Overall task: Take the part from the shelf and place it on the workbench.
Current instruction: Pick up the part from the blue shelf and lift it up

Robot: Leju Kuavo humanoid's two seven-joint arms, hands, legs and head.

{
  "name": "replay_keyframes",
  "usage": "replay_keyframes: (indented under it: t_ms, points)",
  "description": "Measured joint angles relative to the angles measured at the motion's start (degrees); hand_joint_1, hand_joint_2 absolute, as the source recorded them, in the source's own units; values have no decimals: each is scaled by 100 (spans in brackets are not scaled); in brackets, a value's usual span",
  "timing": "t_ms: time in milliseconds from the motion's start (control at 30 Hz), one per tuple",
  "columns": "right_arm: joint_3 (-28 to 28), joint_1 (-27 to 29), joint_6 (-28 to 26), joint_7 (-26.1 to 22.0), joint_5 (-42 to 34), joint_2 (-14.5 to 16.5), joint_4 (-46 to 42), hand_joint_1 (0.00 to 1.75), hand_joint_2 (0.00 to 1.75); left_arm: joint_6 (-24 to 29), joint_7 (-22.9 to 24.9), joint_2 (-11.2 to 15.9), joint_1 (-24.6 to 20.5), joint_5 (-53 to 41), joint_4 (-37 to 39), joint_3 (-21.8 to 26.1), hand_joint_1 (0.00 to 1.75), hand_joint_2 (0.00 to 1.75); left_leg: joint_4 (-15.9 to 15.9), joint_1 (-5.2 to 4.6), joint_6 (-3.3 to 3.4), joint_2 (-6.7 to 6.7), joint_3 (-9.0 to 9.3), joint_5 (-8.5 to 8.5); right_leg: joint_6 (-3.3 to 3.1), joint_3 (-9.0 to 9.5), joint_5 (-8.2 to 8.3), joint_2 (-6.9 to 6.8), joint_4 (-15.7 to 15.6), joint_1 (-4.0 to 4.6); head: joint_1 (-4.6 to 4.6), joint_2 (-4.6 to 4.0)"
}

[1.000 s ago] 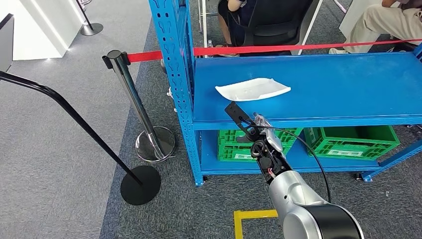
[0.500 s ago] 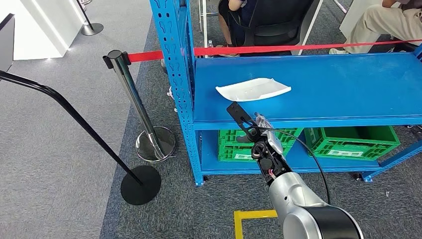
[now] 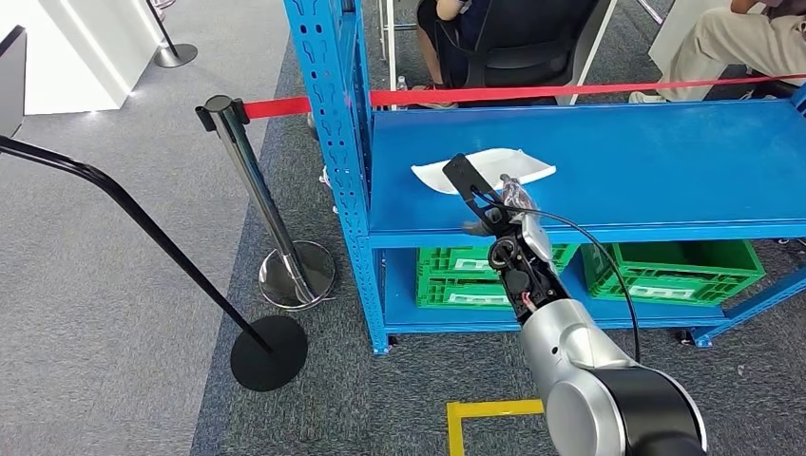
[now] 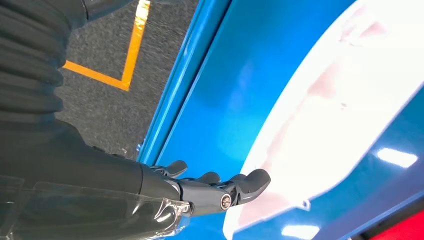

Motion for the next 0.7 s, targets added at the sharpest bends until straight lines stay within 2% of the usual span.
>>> replay_keyframes:
  t_ms: [400,700]
  points:
    - [33,-447,254,-39,155,-1,-9,0,175,-35,-11,0,0,59,0,2,0,0,-2,0,0,0,0,0,-1,1,-1,1,0,1,0,0]
    - [46,-310,323,-70,154,117,13,0,175,14,-52,1,1,151,0,50,0,0,-2,0,0,-1,0,0,-1,1,-1,0,0,1,0,0]
